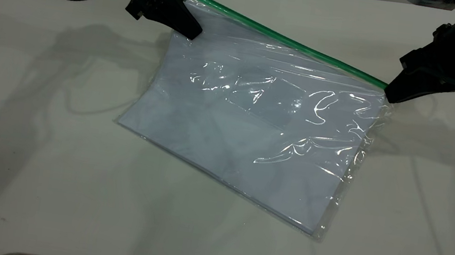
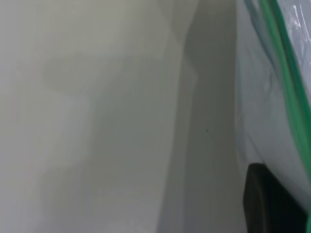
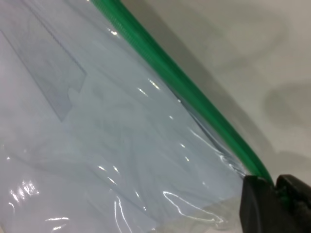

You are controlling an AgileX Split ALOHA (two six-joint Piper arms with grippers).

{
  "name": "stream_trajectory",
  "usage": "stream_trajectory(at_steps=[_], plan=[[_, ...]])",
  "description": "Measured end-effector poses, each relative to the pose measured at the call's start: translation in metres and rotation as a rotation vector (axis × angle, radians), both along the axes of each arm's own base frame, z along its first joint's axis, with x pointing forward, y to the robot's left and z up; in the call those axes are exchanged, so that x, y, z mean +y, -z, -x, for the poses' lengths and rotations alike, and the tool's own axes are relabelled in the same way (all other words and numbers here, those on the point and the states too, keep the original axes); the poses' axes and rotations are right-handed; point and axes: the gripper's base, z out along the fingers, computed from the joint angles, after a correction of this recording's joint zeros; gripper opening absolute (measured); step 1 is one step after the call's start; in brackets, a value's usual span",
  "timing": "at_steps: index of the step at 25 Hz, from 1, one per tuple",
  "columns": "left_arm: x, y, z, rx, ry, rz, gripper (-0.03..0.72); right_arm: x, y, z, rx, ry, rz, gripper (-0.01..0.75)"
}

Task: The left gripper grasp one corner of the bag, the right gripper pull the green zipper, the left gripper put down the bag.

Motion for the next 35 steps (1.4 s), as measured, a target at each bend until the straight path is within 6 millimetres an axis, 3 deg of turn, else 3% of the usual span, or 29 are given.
stream_trajectory(at_steps=[5,8,10,14,17,20,26,31,35], plan=[[0.0,0.0,0.0,0.004,-0.001,-0.006,0.061,0.0,0.0,0.0,0.0,0.004,-0.001,0.064],[0.002,0.003,-0.001,-0.014,0.004,-0.041,0.094,-0.003,0.0,-0.002,-0.017,0.012,0.023,0.126],[0.006,0.005,-0.002,-0.021,-0.002,-0.087,0.153,-0.011,0.001,-0.004,-0.041,0.027,0.062,0.195],[0.009,0.007,-0.004,0.007,-0.075,-0.128,0.351,-0.017,-0.003,-0.01,-0.068,0.046,0.073,0.376],[0.009,0.005,-0.008,0.039,-0.146,-0.145,0.5,-0.016,-0.017,-0.018,-0.108,0.042,0.066,0.491],[0.011,-0.007,-0.017,0.06,-0.226,-0.192,0.608,-0.016,-0.046,-0.024,-0.185,0.04,0.062,0.56],[0.021,-0.059,-0.039,0.111,-0.455,-0.339,0.638,-0.013,-0.124,-0.022,-0.353,0.021,0.037,0.581],[0.033,-0.126,-0.056,0.019,-0.721,-0.392,0.628,-0.008,-0.203,0.001,-0.499,-0.015,-0.015,0.585],[0.042,-0.196,-0.057,-0.092,-0.955,-0.324,0.598,-0.006,-0.265,0.029,-0.636,-0.001,-0.038,0.584]])
